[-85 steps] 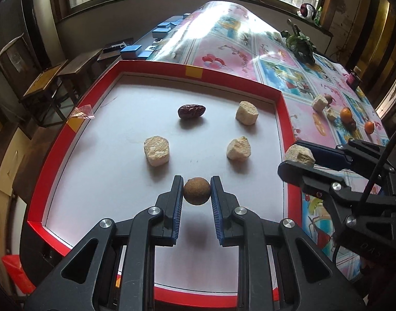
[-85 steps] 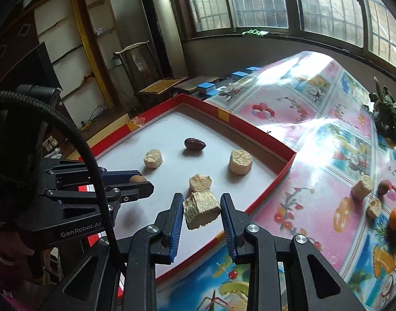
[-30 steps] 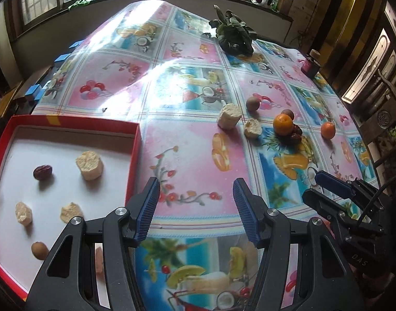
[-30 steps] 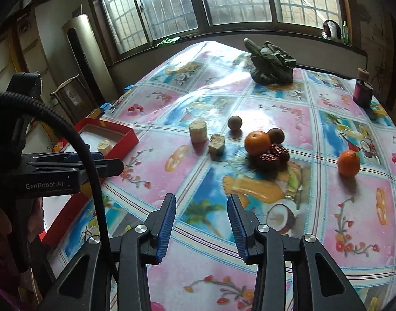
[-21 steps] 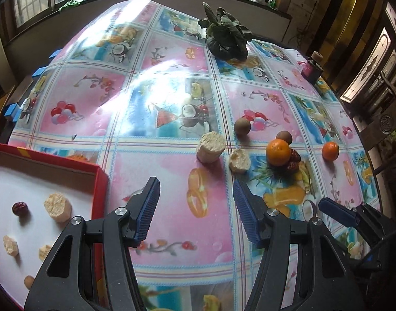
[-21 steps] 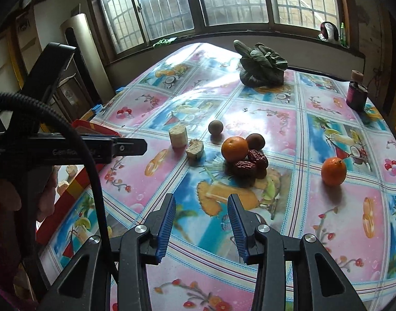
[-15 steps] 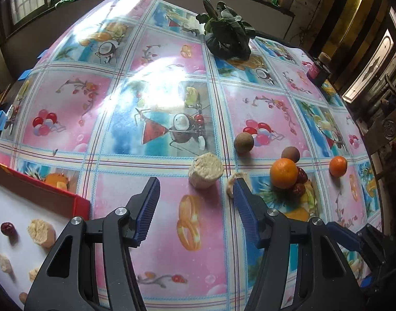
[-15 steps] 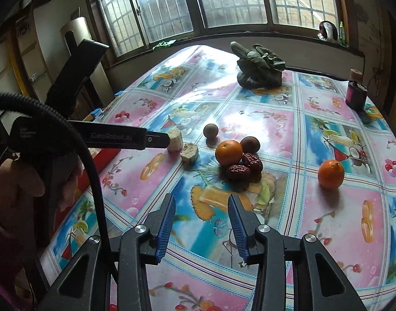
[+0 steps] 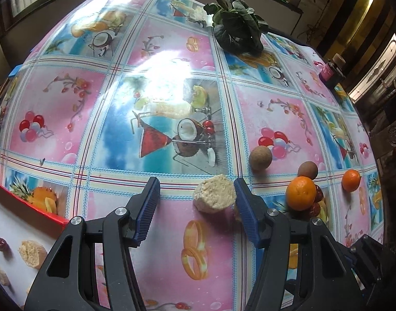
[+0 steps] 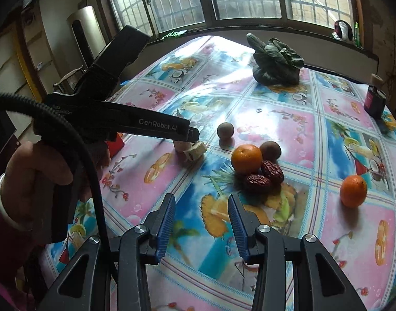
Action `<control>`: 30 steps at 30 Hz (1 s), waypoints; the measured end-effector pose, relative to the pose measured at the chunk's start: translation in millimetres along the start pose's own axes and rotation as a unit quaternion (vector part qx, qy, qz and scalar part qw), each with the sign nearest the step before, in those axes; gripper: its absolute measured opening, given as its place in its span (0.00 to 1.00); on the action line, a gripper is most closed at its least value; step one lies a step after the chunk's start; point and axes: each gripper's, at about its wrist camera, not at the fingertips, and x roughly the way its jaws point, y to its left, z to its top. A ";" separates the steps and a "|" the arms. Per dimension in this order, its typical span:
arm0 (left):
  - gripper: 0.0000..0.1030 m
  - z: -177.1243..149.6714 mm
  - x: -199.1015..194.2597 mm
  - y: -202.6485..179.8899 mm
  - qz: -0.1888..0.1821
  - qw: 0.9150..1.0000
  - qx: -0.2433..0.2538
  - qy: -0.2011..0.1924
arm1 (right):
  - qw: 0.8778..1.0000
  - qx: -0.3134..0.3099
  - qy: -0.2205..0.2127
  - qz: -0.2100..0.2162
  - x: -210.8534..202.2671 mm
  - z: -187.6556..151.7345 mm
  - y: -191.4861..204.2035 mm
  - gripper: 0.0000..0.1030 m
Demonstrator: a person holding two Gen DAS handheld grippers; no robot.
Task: Organize fruits
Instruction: 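Grasp a pale round slice with the left tool while the right tool grasps another slice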
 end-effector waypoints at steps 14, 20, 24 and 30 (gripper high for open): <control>0.57 4.5 -0.4 11.9 -0.013 1.000 -0.014 0.010 | 1.000 0.014 0.015 0.008 65.3 39.9 -5.3 0.38; 0.57 2.6 2.7 2.7 0.006 1.000 0.003 0.010 | 1.000 0.003 0.021 -0.006 64.6 38.7 -4.3 0.24; 0.53 -1.6 4.5 -5.7 0.025 0.999 0.030 0.002 | 1.000 0.001 0.025 -0.013 53.9 30.0 -3.6 0.24; 0.27 -11.3 -2.7 -8.7 0.038 0.998 0.054 -0.004 | 1.000 0.006 0.018 -0.021 29.5 12.2 -0.2 0.24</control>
